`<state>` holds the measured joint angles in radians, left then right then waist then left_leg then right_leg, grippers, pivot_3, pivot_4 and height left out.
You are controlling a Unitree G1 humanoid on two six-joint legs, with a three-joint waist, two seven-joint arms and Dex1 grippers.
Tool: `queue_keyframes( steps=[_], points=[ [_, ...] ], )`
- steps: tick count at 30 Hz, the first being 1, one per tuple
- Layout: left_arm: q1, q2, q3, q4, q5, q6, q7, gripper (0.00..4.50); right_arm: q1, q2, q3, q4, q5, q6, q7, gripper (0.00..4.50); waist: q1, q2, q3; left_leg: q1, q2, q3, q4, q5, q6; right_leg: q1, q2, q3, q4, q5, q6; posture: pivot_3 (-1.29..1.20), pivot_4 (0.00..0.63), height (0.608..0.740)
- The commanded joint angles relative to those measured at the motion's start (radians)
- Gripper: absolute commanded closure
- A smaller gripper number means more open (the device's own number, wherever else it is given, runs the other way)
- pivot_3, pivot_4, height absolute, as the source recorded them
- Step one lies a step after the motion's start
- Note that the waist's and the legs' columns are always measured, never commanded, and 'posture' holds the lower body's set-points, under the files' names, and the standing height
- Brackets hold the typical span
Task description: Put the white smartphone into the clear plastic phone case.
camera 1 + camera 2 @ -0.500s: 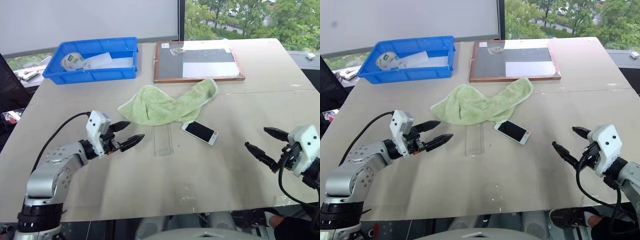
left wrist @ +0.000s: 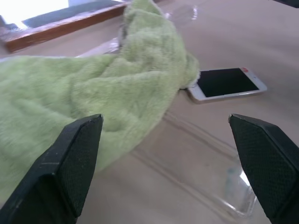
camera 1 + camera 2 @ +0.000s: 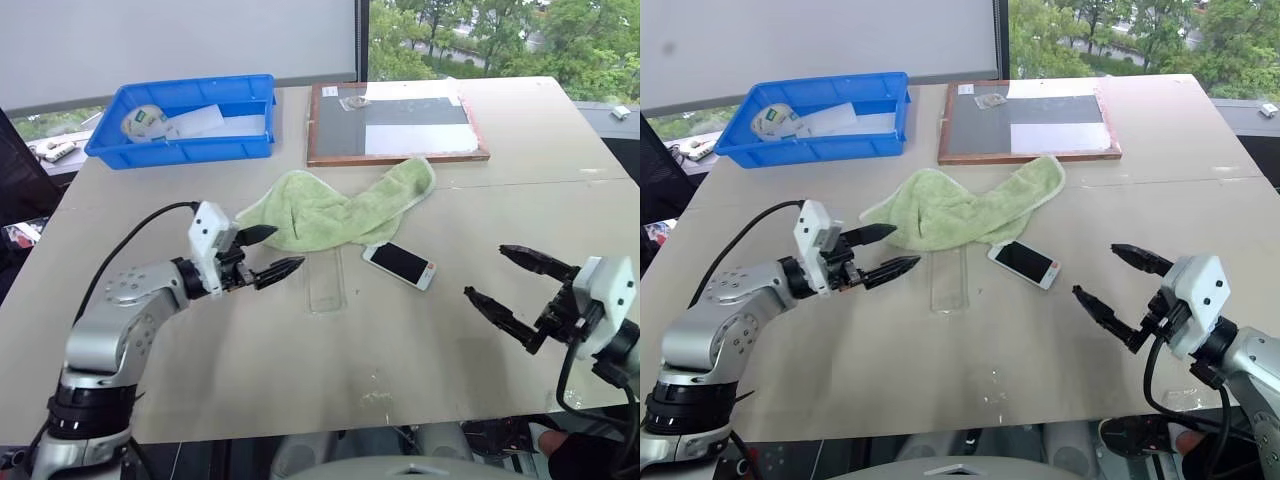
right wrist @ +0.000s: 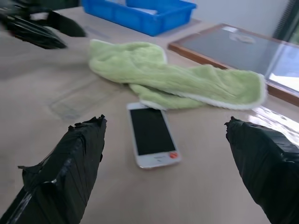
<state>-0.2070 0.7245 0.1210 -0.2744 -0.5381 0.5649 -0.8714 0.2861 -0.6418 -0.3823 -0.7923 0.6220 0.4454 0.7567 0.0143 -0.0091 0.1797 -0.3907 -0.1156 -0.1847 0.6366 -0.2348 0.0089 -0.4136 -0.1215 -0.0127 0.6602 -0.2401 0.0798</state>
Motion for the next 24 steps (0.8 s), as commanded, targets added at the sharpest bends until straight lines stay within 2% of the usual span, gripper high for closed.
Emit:
queue_keyframes(
  steps=[1, 6, 9, 16, 19, 24],
  points=[
    [-0.054, 0.049, -0.076, -0.030, 0.084, -0.029, -0.021, 0.05, -0.020, -0.013, 0.023, -0.069, 0.029, -0.009, -0.012, 0.04, -0.001, 0.000, 0.000, 0.000, 0.000, 0.000, 0.000, 0.000, 0.000, 0.000, 0.000, 0.000, 0.000, 0.000, 0.000, 0.00, 0.150, 0.740],
    [-0.157, 0.030, -0.159, 0.044, 0.146, -0.064, -0.041, 0.05, -0.006, -0.016, 0.043, -0.090, 0.015, 0.001, -0.042, 0.04, 0.002, -0.001, 0.000, 0.000, 0.000, 0.001, 0.000, 0.000, 0.000, 0.000, 0.000, 0.001, 0.000, 0.000, 0.000, 0.00, 0.150, 0.740],
    [-0.249, -0.015, -0.235, 0.129, 0.208, -0.074, -0.034, 0.05, 0.008, -0.017, 0.055, -0.102, -0.003, 0.003, -0.063, 0.04, 0.004, -0.001, 0.000, 0.000, 0.000, 0.001, 0.000, 0.000, 0.000, 0.000, 0.000, 0.000, 0.000, 0.000, 0.000, 0.00, 0.150, 0.740],
    [-0.460, -0.142, -0.452, 0.466, 0.449, -0.214, -0.037, 0.05, 0.055, -0.015, 0.076, -0.135, -0.054, 0.001, -0.116, 0.04, 0.000, -0.003, 0.000, 0.000, -0.001, 0.002, 0.002, 0.000, 0.000, 0.000, 0.001, 0.001, 0.000, 0.001, 0.002, 0.00, 0.150, 0.740],
    [-0.507, -0.181, -0.489, 0.600, 0.517, -0.316, -0.039, 0.85, 0.080, -0.010, 0.078, -0.159, -0.069, -0.001, -0.138, 0.00, -0.004, -0.003, 0.000, 0.000, 0.000, 0.004, 0.002, 0.000, 0.000, 0.000, 0.001, 0.003, 0.000, 0.001, 0.002, 0.00, 0.150, 0.740],
    [-0.514, -0.193, -0.415, 0.646, 0.503, -0.371, -0.025, 3.12, 0.098, -0.003, 0.085, -0.188, -0.065, 0.001, -0.163, 0.00, -0.004, -0.003, 0.000, 0.000, 0.000, 0.004, 0.002, 0.000, 0.000, 0.000, 0.001, 0.004, 0.000, 0.001, 0.002, 0.00, 0.150, 0.740]
  ],
)
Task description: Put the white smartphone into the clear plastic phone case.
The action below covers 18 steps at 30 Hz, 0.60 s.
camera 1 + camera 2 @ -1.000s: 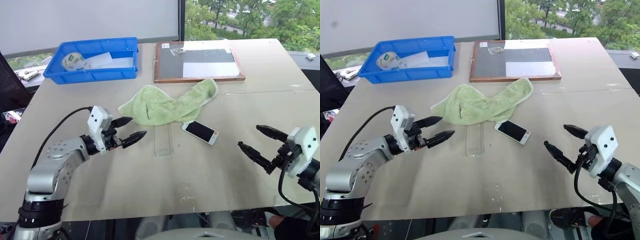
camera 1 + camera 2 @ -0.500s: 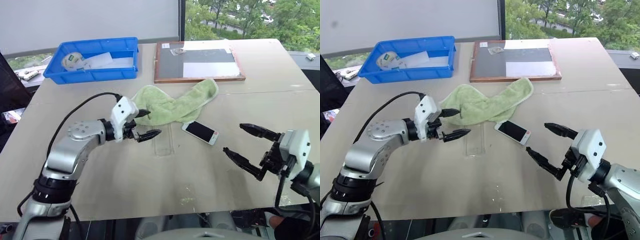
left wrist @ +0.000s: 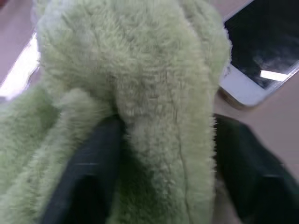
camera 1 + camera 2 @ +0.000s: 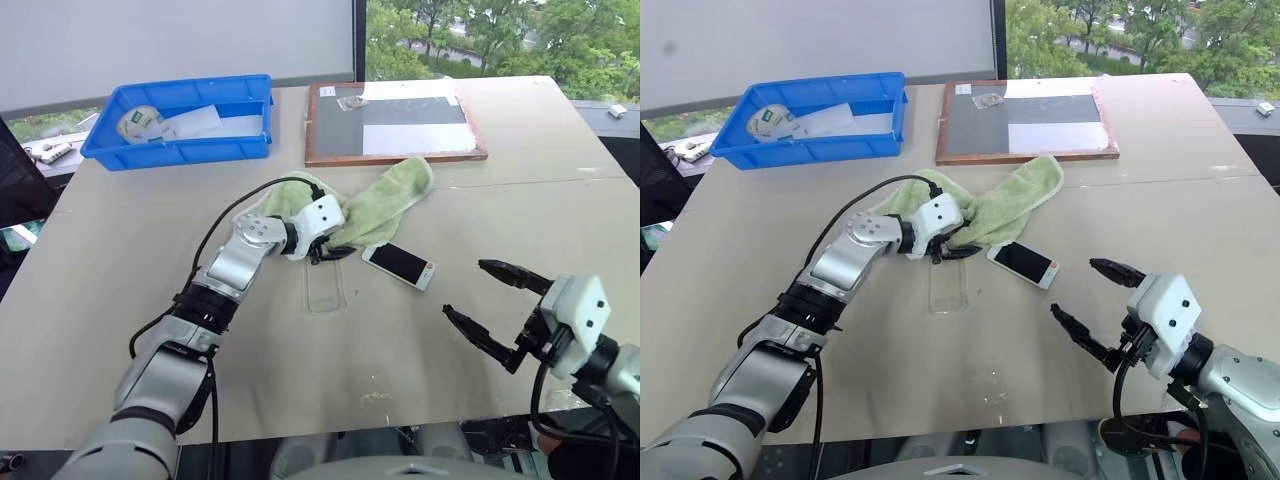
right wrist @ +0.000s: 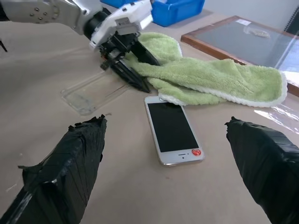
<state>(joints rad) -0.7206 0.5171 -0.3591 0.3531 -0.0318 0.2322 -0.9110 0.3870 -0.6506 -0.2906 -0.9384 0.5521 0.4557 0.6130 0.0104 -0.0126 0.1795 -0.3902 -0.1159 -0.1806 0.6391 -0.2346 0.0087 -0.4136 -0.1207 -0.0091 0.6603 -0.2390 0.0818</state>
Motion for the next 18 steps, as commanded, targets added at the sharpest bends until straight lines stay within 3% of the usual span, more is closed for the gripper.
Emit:
queue_keyframes(
  steps=[1, 3, 9, 14, 18],
  points=[
    [0.005, 0.017, 0.103, 0.016, -0.024, -0.039, 0.027, 3.69, -0.008, 0.007, 0.000, -0.041, 0.004, -0.009, -0.024, 0.00, 0.000, 0.000, 0.000, 0.000, 0.000, 0.000, 0.000, 0.000, 0.000, 0.000, 0.000, 0.000, 0.000, 0.000, 0.000, 0.00, 0.150, 0.740],
    [0.016, 0.027, 0.206, -0.005, -0.086, 0.000, 0.058, 4.42, -0.027, 0.008, 0.011, -0.027, 0.005, -0.012, -0.025, 0.00, -0.002, 0.000, 0.000, 0.000, 0.000, 0.000, 0.000, 0.000, 0.000, 0.000, 0.000, 0.000, 0.000, 0.000, 0.001, 0.00, 0.150, 0.740],
    [0.091, 0.167, 0.552, -0.127, -0.241, 0.174, 0.159, 4.42, -0.107, 0.004, 0.075, 0.039, 0.017, -0.021, 0.011, 0.00, -0.023, -0.001, 0.000, 0.000, 0.002, -0.002, 0.001, 0.000, 0.000, 0.000, 0.002, 0.000, 0.001, 0.001, 0.001, 0.00, 0.150, 0.740],
    [0.142, 0.294, 0.629, -0.050, -0.158, 0.163, 0.260, 4.42, -0.161, -0.001, 0.126, 0.088, 0.017, -0.029, 0.053, 0.00, -0.017, -0.002, 0.000, 0.001, 0.001, -0.002, 0.001, 0.000, 0.000, 0.000, 0.002, -0.001, 0.001, 0.001, 0.001, 0.00, 0.150, 0.740],
    [0.310, 0.396, 0.593, -0.003, -0.061, 0.087, 0.262, 4.42, -0.194, 0.004, 0.168, 0.133, 0.005, -0.052, 0.087, 0.00, -0.028, -0.003, -0.001, 0.003, 0.001, 0.000, 0.000, 0.000, 0.000, 0.000, 0.002, 0.002, 0.000, 0.001, 0.001, 0.00, 0.150, 0.740]
  ],
)
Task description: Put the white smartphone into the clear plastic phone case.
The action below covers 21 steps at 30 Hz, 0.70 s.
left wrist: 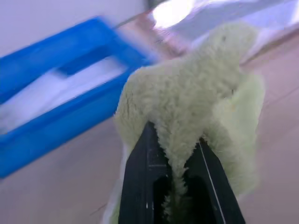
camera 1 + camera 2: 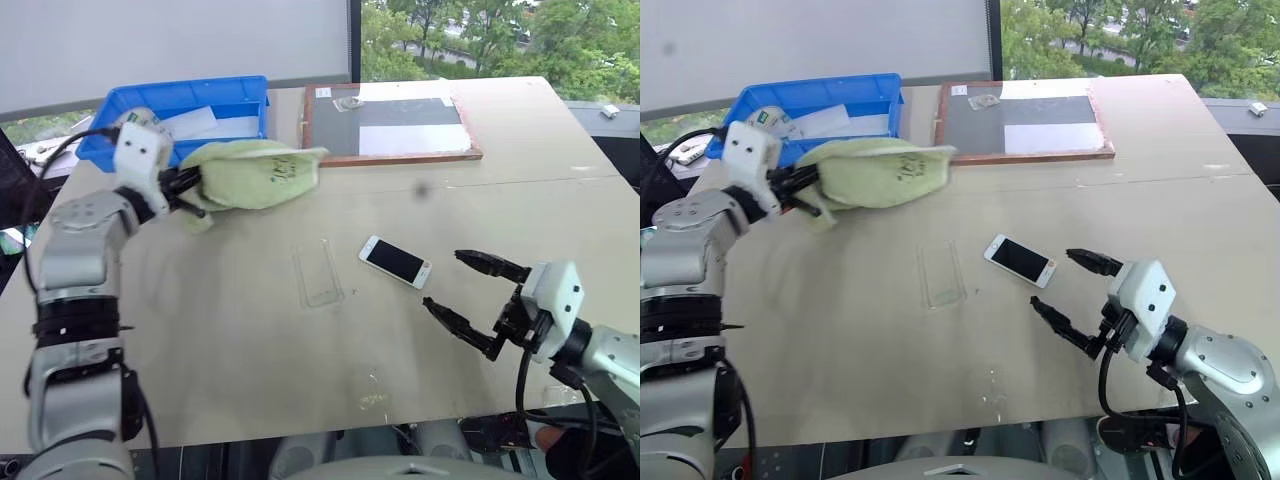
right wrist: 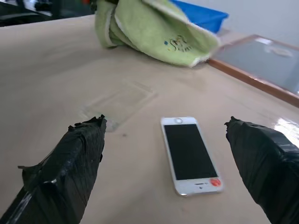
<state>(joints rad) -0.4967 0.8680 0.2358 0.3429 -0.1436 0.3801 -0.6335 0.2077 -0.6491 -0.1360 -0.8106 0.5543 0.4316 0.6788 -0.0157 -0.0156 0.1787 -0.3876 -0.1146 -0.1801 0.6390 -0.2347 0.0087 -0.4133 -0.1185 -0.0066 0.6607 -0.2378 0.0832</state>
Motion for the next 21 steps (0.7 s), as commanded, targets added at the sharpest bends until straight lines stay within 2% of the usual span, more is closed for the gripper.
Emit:
queue_keyframes(
  steps=[1, 3, 4, 5, 8, 11, 13, 15, 18, 19, 21],
  points=[
    [0.120, 0.041, 0.002, -0.017, 0.027, -0.057, -0.043, 4.16, -0.023, 0.004, 0.018, 0.012, 0.003, -0.031, 0.024, 0.00, 0.001, 0.000, 0.000, 0.003, 0.000, 0.003, -0.003, 0.000, 0.000, 0.000, 0.000, 0.003, 0.000, 0.000, 0.000, 0.00, 0.150, 0.740],
    [0.156, 0.023, 0.038, -0.058, -0.020, -0.015, -0.052, 3.56, -0.036, 0.002, 0.027, 0.032, -0.005, -0.041, 0.036, 0.00, 0.013, -0.001, 0.000, 0.002, 0.000, 0.004, -0.003, 0.000, 0.000, 0.000, 0.000, 0.003, 0.000, 0.000, 0.000, 0.00, 0.150, 0.740],
    [0.166, 0.015, 0.067, -0.088, -0.057, 0.017, -0.061, 2.96, -0.041, 0.001, 0.028, 0.040, -0.006, -0.044, 0.040, 0.00, 0.019, -0.002, -0.001, 0.002, 0.000, 0.002, -0.003, 0.000, 0.000, 0.000, -0.001, 0.002, 0.000, 0.000, 0.000, 0.00, 0.150, 0.740],
    [0.170, 0.008, 0.092, -0.115, -0.094, 0.043, -0.071, 2.62, -0.043, 0.000, 0.029, 0.044, -0.004, -0.045, 0.043, 0.00, 0.027, -0.005, -0.001, 0.001, 0.000, 0.001, -0.002, 0.000, 0.000, 0.000, -0.001, 0.001, 0.000, 0.000, 0.000, 0.00, 0.150, 0.740],
    [0.196, 0.030, 0.162, -0.281, -0.308, 0.195, -0.233, 1.45, -0.031, -0.001, 0.029, 0.046, 0.009, -0.048, 0.058, 0.00, 0.032, -0.007, -0.001, 0.000, 0.001, -0.002, -0.002, 0.000, 0.000, 0.000, 0.000, -0.002, 0.000, 0.000, -0.001, 0.00, 0.150, 0.740],
    [0.243, 0.138, 0.152, -0.452, -0.527, 0.416, -0.462, 0.13, -0.015, -0.003, 0.033, 0.047, 0.004, -0.054, 0.070, 0.00, 0.026, -0.007, -0.001, 0.000, 0.001, -0.002, -0.001, 0.000, 0.000, 0.000, 0.000, -0.002, 0.000, 0.001, -0.001, 0.00, 0.150, 0.740],
    [0.237, 0.193, 0.086, -0.521, -0.571, 0.450, -0.558, 0.13, -0.008, -0.005, 0.031, 0.041, 0.007, -0.052, 0.073, 0.00, 0.024, -0.005, 0.000, 0.001, 0.001, 0.000, -0.002, 0.000, 0.000, 0.000, 0.000, 0.000, 0.000, 0.000, -0.001, 0.00, 0.150, 0.740],
    [0.200, 0.212, -0.014, -0.554, -0.542, 0.408, -0.614, 0.13, 0.000, -0.011, 0.021, 0.028, 0.019, -0.043, 0.075, 0.00, 0.024, -0.002, -0.001, 0.003, 0.002, 0.002, -0.003, 0.000, 0.000, 0.000, 0.000, 0.002, 0.000, 0.000, -0.001, 0.00, 0.150, 0.740],
    [0.125, 0.206, -0.194, -0.508, -0.392, 0.213, -0.721, 0.13, 0.014, -0.033, 0.001, 0.008, 0.031, -0.031, 0.080, 0.00, 0.028, -0.001, -0.001, 0.004, 0.003, 0.006, -0.003, 0.000, 0.001, 0.000, 0.001, 0.003, 0.001, 0.000, 0.000, 0.00, 0.150, 0.740],
    [0.091, 0.192, -0.242, -0.468, -0.352, 0.158, -0.753, 0.13, 0.021, -0.040, -0.008, 0.002, 0.036, -0.028, 0.081, 0.00, 0.029, -0.001, -0.001, 0.004, 0.005, 0.007, -0.003, 0.000, 0.001, 0.000, 0.002, 0.003, 0.000, 0.001, -0.001, 0.00, 0.150, 0.740],
    [-0.006, 0.138, -0.374, -0.315, -0.213, -0.068, -0.849, 0.13, 0.067, -0.054, -0.042, -0.039, 0.050, -0.022, 0.079, 0.00, 0.030, -0.001, -0.001, 0.004, 0.008, 0.008, -0.003, 0.000, 0.001, 0.000, 0.004, 0.003, 0.000, 0.003, -0.005, 0.00, 0.150, 0.740]
  ],
)
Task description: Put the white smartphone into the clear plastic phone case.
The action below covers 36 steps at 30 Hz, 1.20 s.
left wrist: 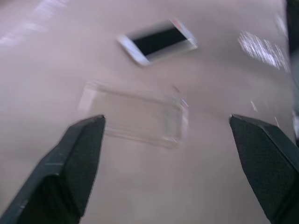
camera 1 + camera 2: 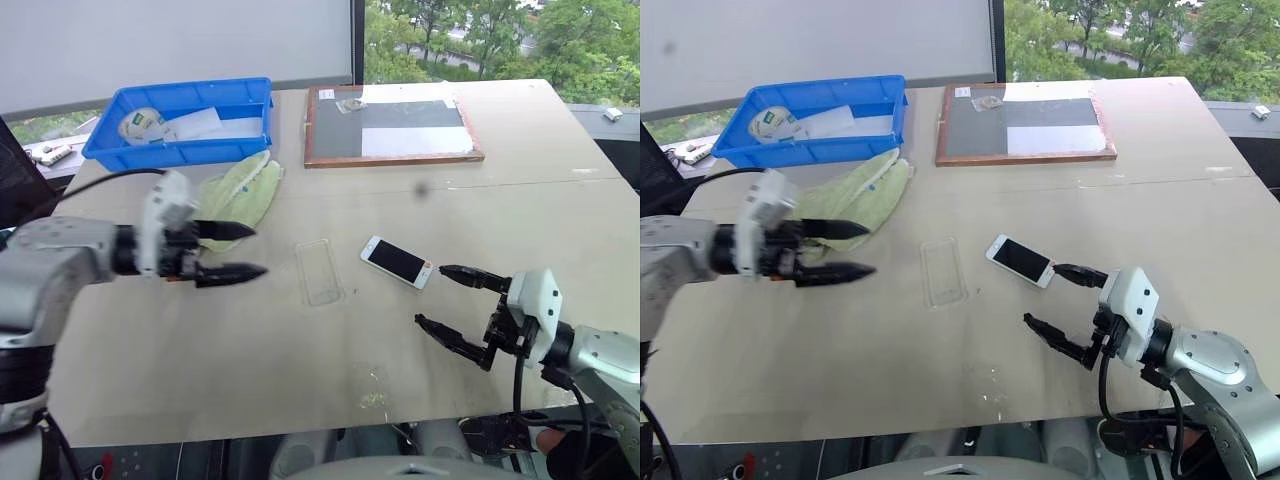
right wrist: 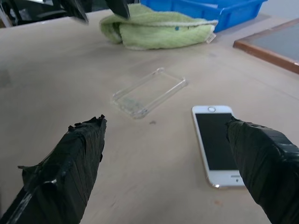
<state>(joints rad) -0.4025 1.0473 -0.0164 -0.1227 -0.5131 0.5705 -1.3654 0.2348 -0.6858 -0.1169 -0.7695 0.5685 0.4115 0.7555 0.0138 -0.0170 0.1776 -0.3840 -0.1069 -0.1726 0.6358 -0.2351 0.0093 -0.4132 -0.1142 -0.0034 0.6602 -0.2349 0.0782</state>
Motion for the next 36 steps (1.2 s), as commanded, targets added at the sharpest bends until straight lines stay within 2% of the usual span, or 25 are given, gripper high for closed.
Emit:
queue_keyframes(
  steps=[1, 6, 9, 12, 13, 16, 17, 19, 20, 23, 27, 31, 33, 36],
  points=[
    [-0.143, -0.071, -0.176, 0.226, 0.219, -0.373, -0.157, 0.13, 0.065, -0.020, -0.078, -0.102, 0.044, 0.002, 0.000, 0.00, 0.004, 0.000, 0.000, 0.000, 0.000, 0.000, 0.000, 0.000, 0.000, 0.000, 0.000, 0.000, 0.000, 0.000, 0.000, 0.00, 0.150, 0.740],
    [-0.312, -0.217, -0.311, 0.573, 0.396, -0.813, -0.243, 0.13, 0.147, -0.017, -0.124, -0.174, 0.050, 0.015, -0.047, 0.00, 0.002, -0.001, 0.000, -0.001, 0.005, 0.001, 0.000, 0.000, 0.000, 0.000, 0.006, 0.000, -0.003, 0.003, -0.004, 0.00, 0.150, 0.740],
    [-0.391, -0.305, -0.388, 0.745, 0.440, -1.025, -0.249, 0.13, 0.192, -0.001, -0.131, -0.230, 0.037, 0.034, -0.105, 0.00, -0.004, -0.002, 0.000, -0.002, 0.006, 0.001, 0.001, 0.000, 0.000, 0.000, 0.006, 0.000, -0.004, 0.003, -0.004, 0.00, 0.150, 0.740],
    [-0.441, -0.323, -0.474, 0.877, 0.472, -1.147, -0.249, 0.86, 0.227, -0.006, -0.124, -0.271, 0.030, 0.039, -0.153, 0.00, -0.002, -0.002, 0.000, -0.002, 0.006, 0.001, 0.001, 0.000, 0.000, 0.000, 0.006, 0.001, -0.004, 0.002, -0.003, 0.00, 0.150, 0.740],
    [-0.452, -0.324, -0.492, 0.900, 0.456, -1.137, -0.249, 1.39, 0.235, -0.017, -0.118, -0.275, 0.042, 0.026, -0.175, 0.00, 0.000, -0.002, -0.001, -0.001, 0.006, 0.001, 0.001, 0.000, 0.000, 0.000, 0.006, 0.001, -0.003, 0.002, -0.002, 0.00, 0.150, 0.740],
    [-0.467, -0.307, -0.525, 0.902, 0.386, -1.031, -0.249, 2.57, 0.254, -0.071, -0.080, -0.278, 0.069, -0.031, -0.243, 0.00, 0.000, -0.001, -0.001, 0.000, 0.006, 0.001, 0.001, 0.000, 0.000, 0.001, 0.007, 0.001, -0.002, 0.001, 0.002, 0.00, 0.150, 0.740],
    [-0.463, -0.294, -0.532, 0.888, 0.366, -0.990, -0.249, 3.13, 0.253, -0.091, -0.065, -0.278, 0.081, -0.046, -0.271, 0.00, 0.001, -0.001, -0.001, 0.002, 0.006, 0.001, 0.002, 0.000, 0.000, 0.003, 0.007, 0.001, -0.002, 0.002, 0.003, 0.00, 0.150, 0.740],
    [-0.438, -0.275, -0.512, 0.844, 0.335, -0.896, -0.249, 4.09, 0.232, -0.132, -0.030, -0.278, 0.121, -0.045, -0.343, 0.00, -0.002, -0.002, -0.001, 0.002, 0.007, 0.000, 0.005, 0.000, 0.000, 0.004, 0.009, 0.001, 0.000, 0.002, 0.003, 0.00, 0.150, 0.740],
    [-0.416, -0.271, -0.483, 0.806, 0.325, -0.830, -0.249, 4.36, 0.214, -0.160, -0.015, -0.278, 0.139, -0.021, -0.385, 0.00, -0.008, -0.001, -0.001, 0.002, 0.008, 0.000, 0.006, 0.000, 0.000, 0.004, 0.009, 0.001, 0.000, 0.002, 0.003, 0.00, 0.150, 0.740],
    [-0.333, -0.253, -0.407, 0.645, 0.307, -0.638, -0.191, 4.46, 0.157, -0.211, 0.026, -0.278, 0.217, 0.030, -0.496, 0.00, -0.024, -0.001, -0.001, 0.002, 0.008, 0.002, 0.006, 0.000, 0.000, 0.004, 0.009, 0.002, 0.000, 0.002, 0.003, 0.00, 0.150, 0.740],
    [-0.172, -0.198, -0.318, 0.249, 0.239, -0.296, -0.071, 4.46, 0.043, -0.189, 0.050, -0.267, 0.233, 0.146, -0.624, 0.00, -0.028, -0.002, -0.001, -0.001, 0.008, 0.001, 0.004, 0.000, 0.000, 0.000, 0.009, 0.003, -0.001, 0.002, 0.002, 0.00, 0.150, 0.740],
    [-0.088, -0.198, -0.285, -0.003, 0.237, -0.088, 0.053, 4.46, -0.118, -0.183, 0.102, -0.198, 0.284, 0.293, -0.630, 0.00, -0.022, -0.003, 0.000, -0.003, 0.007, 0.001, 0.004, 0.000, 0.000, 0.000, 0.009, 0.003, -0.005, 0.003, 0.000, 0.00, 0.150, 0.740],
    [-0.057, -0.199, -0.298, -0.064, 0.261, -0.017, 0.106, 4.46, -0.188, -0.169, 0.122, -0.143, 0.324, 0.331, -0.587, 0.00, -0.019, -0.002, 0.000, -0.003, 0.008, 0.001, 0.004, 0.000, 0.000, 0.000, 0.009, 0.002, -0.005, 0.002, 0.003, 0.00, 0.150, 0.740],
    [-0.030, -0.227, -0.300, -0.093, 0.291, 0.020, 0.187, 4.46, -0.267, -0.161, 0.153, -0.065, 0.305, 0.377, -0.547, 0.00, -0.021, -0.002, 0.000, -0.002, 0.008, 0.000, 0.003, 0.000, 0.000, 0.000, 0.009, 0.001, -0.004, 0.002, 0.003, 0.00, 0.150, 0.740]
  ],
)
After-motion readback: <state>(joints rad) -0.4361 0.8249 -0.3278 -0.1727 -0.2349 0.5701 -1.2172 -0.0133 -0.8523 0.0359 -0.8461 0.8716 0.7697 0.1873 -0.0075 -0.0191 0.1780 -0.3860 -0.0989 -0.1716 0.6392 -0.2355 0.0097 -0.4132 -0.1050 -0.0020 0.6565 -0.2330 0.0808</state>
